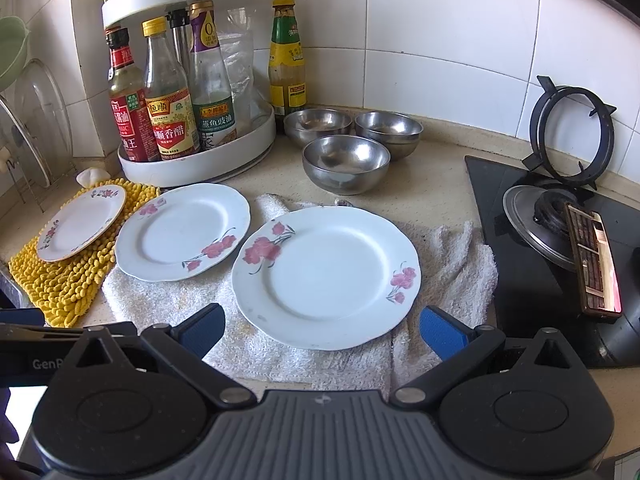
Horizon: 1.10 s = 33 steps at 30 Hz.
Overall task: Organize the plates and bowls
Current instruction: 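Move the right tool toward the large pink-flowered plate on the towel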
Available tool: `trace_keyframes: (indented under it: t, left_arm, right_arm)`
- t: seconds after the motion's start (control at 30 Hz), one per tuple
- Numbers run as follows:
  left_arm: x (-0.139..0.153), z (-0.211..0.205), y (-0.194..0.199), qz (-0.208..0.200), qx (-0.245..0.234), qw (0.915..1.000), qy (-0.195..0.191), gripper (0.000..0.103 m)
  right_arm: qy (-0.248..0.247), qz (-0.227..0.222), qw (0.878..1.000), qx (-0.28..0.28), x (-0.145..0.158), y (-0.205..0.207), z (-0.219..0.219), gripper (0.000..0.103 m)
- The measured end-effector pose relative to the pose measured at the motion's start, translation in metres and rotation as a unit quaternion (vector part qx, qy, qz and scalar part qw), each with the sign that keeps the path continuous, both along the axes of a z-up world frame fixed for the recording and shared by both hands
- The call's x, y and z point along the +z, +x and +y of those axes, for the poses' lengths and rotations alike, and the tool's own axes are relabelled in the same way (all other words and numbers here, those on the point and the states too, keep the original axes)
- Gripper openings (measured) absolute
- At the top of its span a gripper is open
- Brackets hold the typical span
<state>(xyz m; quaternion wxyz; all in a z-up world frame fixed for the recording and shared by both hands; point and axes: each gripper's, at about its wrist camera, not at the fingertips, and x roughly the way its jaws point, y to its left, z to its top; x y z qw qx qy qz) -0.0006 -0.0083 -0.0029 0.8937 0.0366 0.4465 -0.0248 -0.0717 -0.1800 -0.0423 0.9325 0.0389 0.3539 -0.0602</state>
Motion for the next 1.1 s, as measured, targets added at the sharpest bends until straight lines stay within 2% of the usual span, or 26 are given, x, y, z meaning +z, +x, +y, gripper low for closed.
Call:
trace_keyframes:
  t: [0.17, 0.37, 0.6, 0.77, 0.87, 1.1]
  left_arm:
    - [-0.001, 0.002, 0.004, 0.007, -0.003, 0.9999, 0.011, 0.103]
    - [-0.004, 0.004, 0.008, 0.004, -0.005, 1.0, -0.004, 0.103]
    - [-0.016, 0.001, 0.02, 0.03, -0.009, 0.9992, -0.024, 0.103]
    - [-0.021, -0.015, 0.035, 0.034, -0.024, 0.9981, -0.046, 0.103]
    - [-0.026, -0.028, 0.048, 0.052, -0.034, 0.9955, -0.072, 0.103]
    - [-0.04, -0.061, 0.081, 0.076, -0.057, 0.9922, -0.081, 0.102]
  right_arm:
    - [0.0, 0.003, 1.0, -0.001, 0.0, 0.002, -0.002, 0.103]
    - [-0.003, 0.01, 1.0, -0.002, -0.002, 0.006, -0.004, 0.103]
    - [-0.014, 0.027, 1.0, -0.002, -0.008, 0.023, -0.02, 0.103]
    - [-0.026, 0.033, 0.999, -0.004, -0.013, 0.048, -0.044, 0.103]
    - [-0.023, 0.047, 0.999, -0.004, -0.02, 0.064, -0.063, 0.103]
    - [0.001, 0.09, 0.995, 0.033, -0.041, 0.102, -0.096, 0.103]
